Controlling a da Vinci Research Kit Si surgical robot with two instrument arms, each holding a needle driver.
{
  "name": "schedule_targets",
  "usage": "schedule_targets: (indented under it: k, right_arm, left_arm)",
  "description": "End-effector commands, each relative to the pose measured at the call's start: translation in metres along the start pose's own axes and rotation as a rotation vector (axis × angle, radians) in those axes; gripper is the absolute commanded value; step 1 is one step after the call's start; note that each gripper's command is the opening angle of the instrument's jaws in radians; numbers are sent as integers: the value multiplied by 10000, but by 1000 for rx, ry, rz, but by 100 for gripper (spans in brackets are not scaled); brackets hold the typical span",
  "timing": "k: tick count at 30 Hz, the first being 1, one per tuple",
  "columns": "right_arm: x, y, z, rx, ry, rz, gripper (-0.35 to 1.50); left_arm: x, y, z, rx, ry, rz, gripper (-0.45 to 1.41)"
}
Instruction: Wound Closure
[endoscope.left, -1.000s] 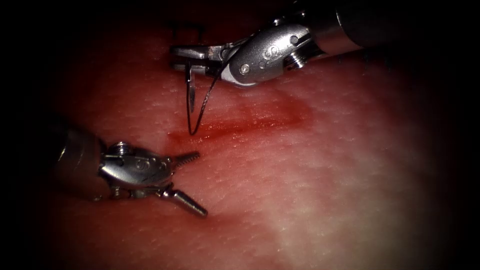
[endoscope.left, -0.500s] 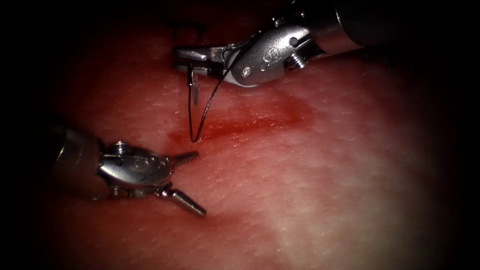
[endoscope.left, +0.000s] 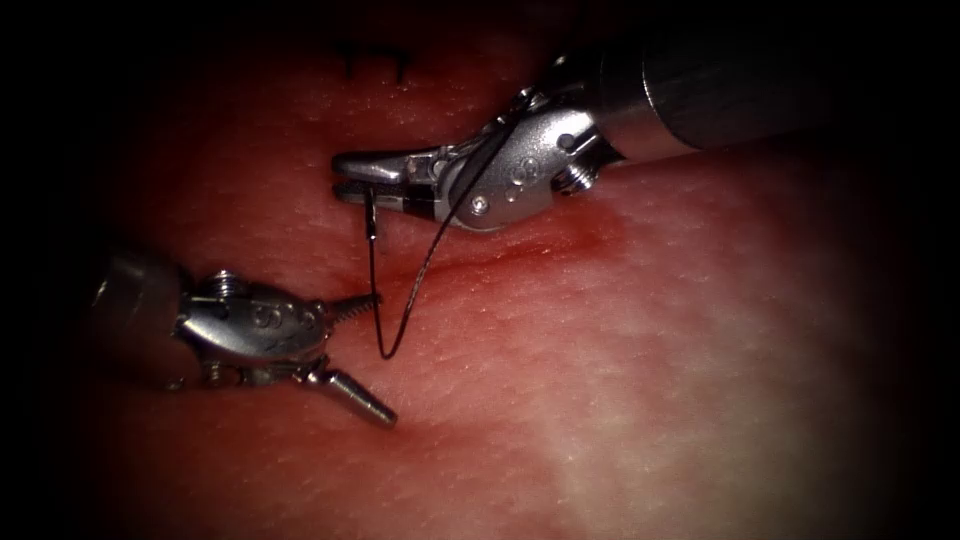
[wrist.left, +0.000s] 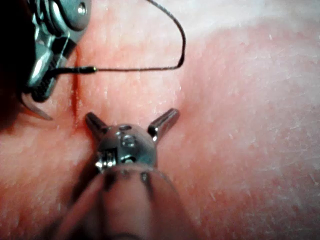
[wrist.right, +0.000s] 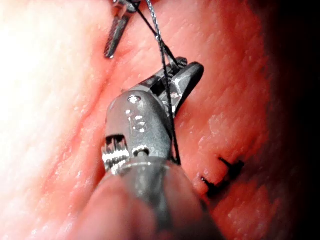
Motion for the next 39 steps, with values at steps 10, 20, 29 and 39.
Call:
schedule_targets:
  k: [10, 20, 29, 39]
  right_arm:
    - [12, -39, -5, -1, 19, -33, -35]
    - [11, -66, 4, 9, 28, -57, -35]
    - [9, -80, 3, 36, 22, -40, -35]
    - [-6, -101, -2, 97, -21, 79, -35]
  left_arm:
    - [11, -9, 3, 2, 1, 1, 91]
    - [17, -14, -4, 6, 2, 3, 89]
    - [16, -13, -4, 0, 2, 3, 89]
    - [15, -13, -2, -1, -2, 2, 89]
